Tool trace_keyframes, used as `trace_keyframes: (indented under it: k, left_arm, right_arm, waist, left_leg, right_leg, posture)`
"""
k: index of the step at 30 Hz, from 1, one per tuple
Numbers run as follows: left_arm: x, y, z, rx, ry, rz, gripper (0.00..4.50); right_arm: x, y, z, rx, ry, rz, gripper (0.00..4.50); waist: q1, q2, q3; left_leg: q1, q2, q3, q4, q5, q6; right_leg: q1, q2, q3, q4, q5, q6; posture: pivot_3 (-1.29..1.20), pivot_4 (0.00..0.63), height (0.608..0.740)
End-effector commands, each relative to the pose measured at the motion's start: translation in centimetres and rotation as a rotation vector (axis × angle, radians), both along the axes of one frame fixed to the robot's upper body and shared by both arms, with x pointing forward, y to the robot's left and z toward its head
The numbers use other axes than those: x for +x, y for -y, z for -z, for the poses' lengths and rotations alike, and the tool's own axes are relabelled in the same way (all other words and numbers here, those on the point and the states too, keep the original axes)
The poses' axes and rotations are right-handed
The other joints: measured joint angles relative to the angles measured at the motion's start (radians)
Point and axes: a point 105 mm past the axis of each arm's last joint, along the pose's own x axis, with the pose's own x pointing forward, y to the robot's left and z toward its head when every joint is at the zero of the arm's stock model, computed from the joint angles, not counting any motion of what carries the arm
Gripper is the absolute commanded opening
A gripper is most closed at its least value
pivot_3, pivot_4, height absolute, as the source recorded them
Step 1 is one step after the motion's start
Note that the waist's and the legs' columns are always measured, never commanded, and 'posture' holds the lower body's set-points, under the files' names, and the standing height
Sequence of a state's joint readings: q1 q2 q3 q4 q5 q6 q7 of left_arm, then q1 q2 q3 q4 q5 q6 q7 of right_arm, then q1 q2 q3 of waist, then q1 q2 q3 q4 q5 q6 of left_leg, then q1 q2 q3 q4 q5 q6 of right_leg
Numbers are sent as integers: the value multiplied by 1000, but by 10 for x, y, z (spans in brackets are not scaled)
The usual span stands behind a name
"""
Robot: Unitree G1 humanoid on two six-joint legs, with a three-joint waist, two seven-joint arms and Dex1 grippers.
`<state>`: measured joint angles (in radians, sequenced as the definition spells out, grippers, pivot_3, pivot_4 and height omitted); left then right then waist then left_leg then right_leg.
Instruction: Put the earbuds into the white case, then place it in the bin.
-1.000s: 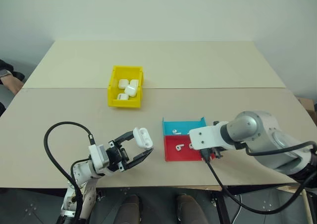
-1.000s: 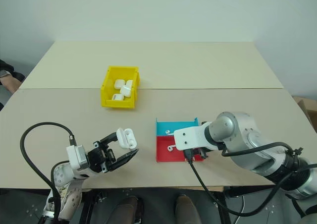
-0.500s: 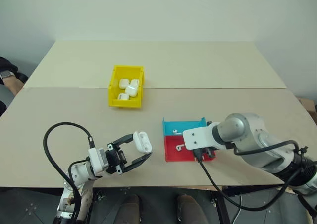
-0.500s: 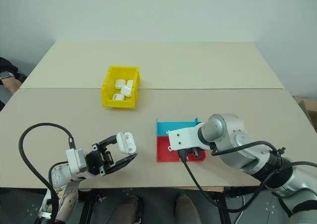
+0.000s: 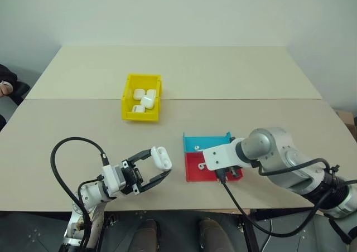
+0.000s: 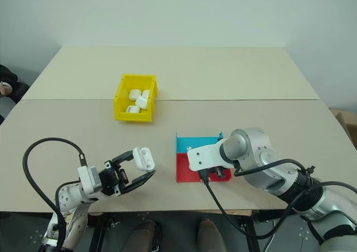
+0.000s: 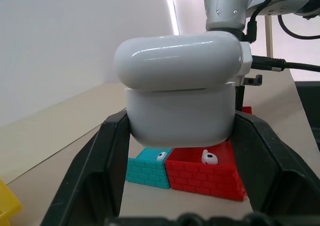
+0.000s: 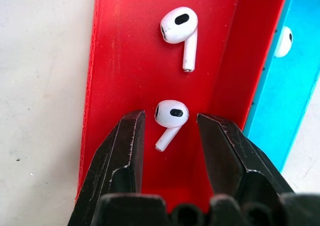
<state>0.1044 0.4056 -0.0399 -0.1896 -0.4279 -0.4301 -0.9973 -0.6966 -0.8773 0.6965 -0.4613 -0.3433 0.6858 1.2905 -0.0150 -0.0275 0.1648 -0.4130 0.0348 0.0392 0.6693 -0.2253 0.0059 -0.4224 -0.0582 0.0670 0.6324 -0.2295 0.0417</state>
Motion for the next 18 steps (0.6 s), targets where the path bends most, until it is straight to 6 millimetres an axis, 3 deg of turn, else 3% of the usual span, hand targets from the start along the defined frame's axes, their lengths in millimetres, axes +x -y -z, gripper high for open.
trace_keyframes:
  k: [1, 17, 18]
  left_arm:
    - [-5, 3, -6, 7, 33, 5, 2739]
    - [-1, 2, -6, 27, 27, -17, 2739]
    - [0, 2, -6, 28, 27, -18, 2739]
  right_arm:
    - [2, -2, -5, 4, 25, -12, 2068]
    - [3, 0, 2, -16, 33, -29, 2068]
    - [3, 1, 3, -23, 33, -35, 1877]
  waist:
    - [0, 0, 0]
    - [-1, 0, 0]
    - [0, 0, 0]
  left_leg:
    - [0, 0, 0, 0, 0, 0]
    - [2, 0, 0, 0, 0, 0]
    - [2, 0, 0, 0, 0, 0]
  right_leg:
    - [0, 0, 0, 0, 0, 0]
    - [1, 0, 0, 0, 0, 0]
    - [2, 0, 0, 0, 0, 0]
  posture:
    - [0, 150, 740]
    - [0, 150, 740]
    - [0, 150, 740]
